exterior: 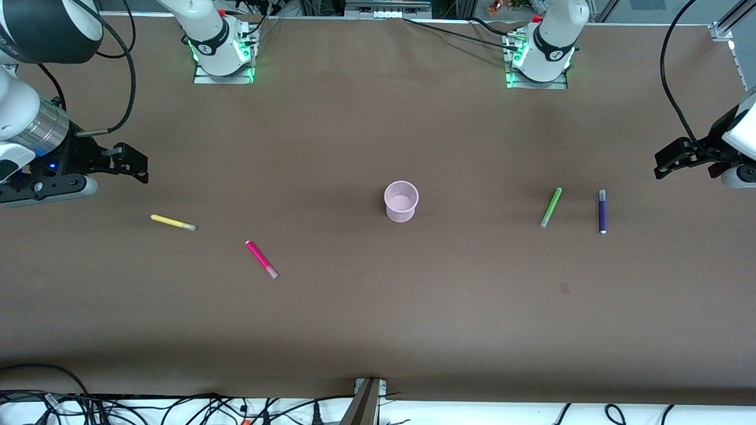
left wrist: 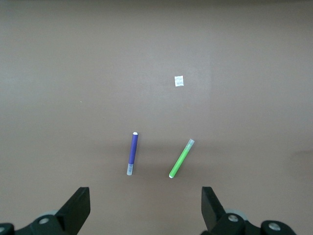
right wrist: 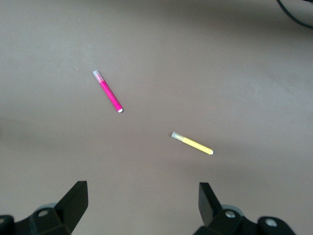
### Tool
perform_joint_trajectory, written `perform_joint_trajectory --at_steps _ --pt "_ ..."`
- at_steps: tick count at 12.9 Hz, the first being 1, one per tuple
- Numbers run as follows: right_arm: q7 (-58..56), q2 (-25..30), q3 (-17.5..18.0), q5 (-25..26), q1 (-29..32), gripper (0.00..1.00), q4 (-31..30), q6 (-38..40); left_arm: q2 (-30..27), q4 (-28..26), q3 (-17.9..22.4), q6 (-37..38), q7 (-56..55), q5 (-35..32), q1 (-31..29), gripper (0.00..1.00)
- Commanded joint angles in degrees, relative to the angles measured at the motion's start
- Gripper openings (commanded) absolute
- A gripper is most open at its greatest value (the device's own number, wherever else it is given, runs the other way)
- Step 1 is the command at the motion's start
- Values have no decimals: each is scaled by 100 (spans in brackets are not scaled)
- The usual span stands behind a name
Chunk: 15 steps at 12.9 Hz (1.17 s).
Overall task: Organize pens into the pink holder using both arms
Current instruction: 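Reach the left gripper down and grasp the purple marker upright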
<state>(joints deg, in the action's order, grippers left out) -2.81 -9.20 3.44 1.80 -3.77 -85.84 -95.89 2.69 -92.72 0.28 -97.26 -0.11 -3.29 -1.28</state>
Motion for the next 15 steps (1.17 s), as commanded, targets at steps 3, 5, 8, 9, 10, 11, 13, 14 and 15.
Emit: perform_joint_trajectory --at_steps 3,5,8,9,10,11,13,14,15 --pt "-53 59 60 48 35 100 129 326 -102 -62 42 67 -68 100 49 100" --pt "-53 59 60 48 35 100 138 317 -93 -62 42 76 -25 109 32 100" --pt "-53 50 69 40 35 100 146 317 107 -79 42 767 19 92 -30 100" --pt "-53 50 69 48 35 100 146 317 283 -70 42 1092 54 39 -12 100" --pt "-53 41 69 40 35 100 138 317 459 -70 42 1122 211 21 -12 100" --pt "-53 50 69 57 35 100 146 317 643 -70 51 1087 491 13 -38 100" --pt "-53 24 69 57 35 100 138 308 1091 -105 95 702 1290 -22 -143 100" --pt "-53 24 69 57 26 100 138 299 1285 -158 95 456 1659 -179 -214 100" --pt "-53 24 69 48 17 100 146 299 1469 -210 95 106 1881 -242 -345 100"
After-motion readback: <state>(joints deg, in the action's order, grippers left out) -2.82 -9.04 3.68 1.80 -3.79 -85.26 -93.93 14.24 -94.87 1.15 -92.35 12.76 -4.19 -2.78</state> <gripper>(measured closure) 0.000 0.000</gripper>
